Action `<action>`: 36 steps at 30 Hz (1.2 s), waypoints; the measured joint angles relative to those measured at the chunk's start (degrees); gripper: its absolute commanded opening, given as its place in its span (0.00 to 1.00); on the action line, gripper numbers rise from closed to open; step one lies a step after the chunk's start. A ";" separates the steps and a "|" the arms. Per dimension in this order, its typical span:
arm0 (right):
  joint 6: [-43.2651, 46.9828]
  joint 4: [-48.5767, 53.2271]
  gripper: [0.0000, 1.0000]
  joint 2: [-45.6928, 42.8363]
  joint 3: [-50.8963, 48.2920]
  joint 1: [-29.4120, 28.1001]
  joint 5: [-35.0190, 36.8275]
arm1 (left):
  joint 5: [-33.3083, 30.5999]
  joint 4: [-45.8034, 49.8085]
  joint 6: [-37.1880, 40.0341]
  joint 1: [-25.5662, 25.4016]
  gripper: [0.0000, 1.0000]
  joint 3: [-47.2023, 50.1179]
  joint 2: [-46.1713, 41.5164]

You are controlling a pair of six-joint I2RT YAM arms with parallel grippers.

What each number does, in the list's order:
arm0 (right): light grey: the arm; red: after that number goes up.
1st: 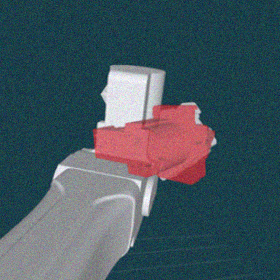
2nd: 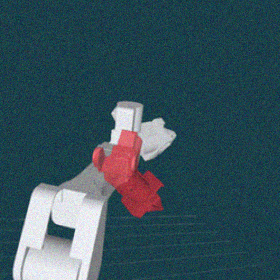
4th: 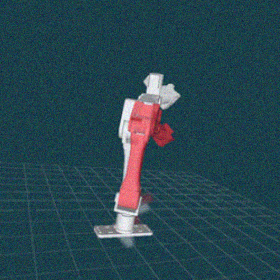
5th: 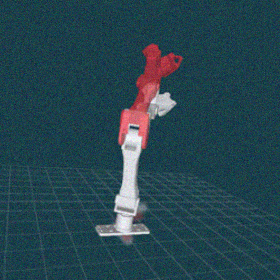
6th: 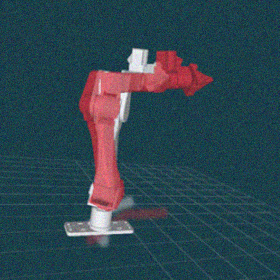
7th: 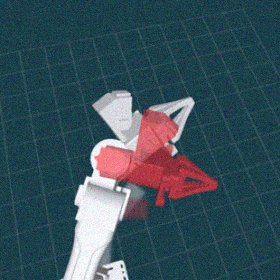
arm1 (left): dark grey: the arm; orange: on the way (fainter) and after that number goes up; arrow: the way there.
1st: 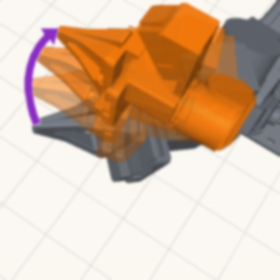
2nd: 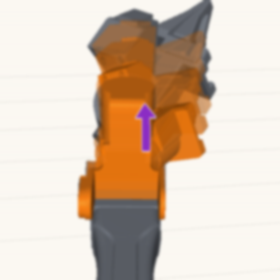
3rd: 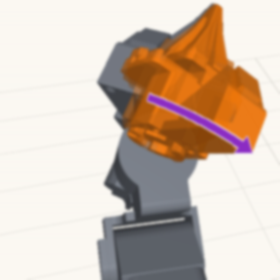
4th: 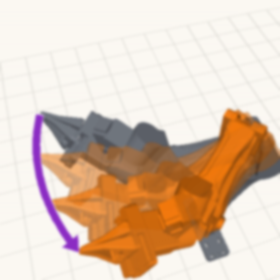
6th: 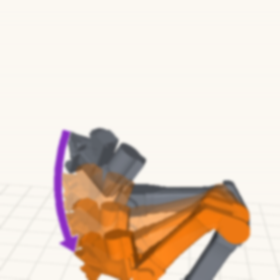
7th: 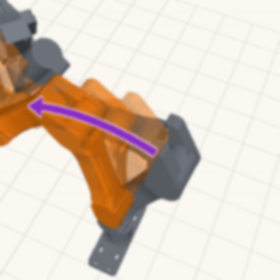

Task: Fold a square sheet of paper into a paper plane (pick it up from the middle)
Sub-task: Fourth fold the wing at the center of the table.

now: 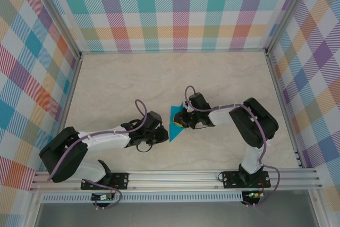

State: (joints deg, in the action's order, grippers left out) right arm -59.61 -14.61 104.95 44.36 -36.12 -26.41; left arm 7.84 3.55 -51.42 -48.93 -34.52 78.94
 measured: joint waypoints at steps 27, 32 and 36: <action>-3.19 -3.96 0.15 -0.09 -1.66 0.00 0.17 | -1.53 -9.38 -3.48 0.00 0.01 -6.23 14.75; -2.51 -2.21 0.15 -0.15 -0.81 0.00 0.26 | -1.57 -11.30 -3.98 0.07 0.00 -5.25 15.61; -0.59 2.05 0.15 -0.39 1.20 -0.26 1.36 | -2.27 -13.53 -4.76 0.07 0.00 -3.19 14.64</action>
State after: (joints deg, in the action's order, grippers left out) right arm -60.20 -12.56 104.55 45.56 -36.38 -25.06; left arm 5.56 -9.98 -56.18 -48.86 -37.71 93.58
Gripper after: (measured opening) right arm 0.147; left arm 0.039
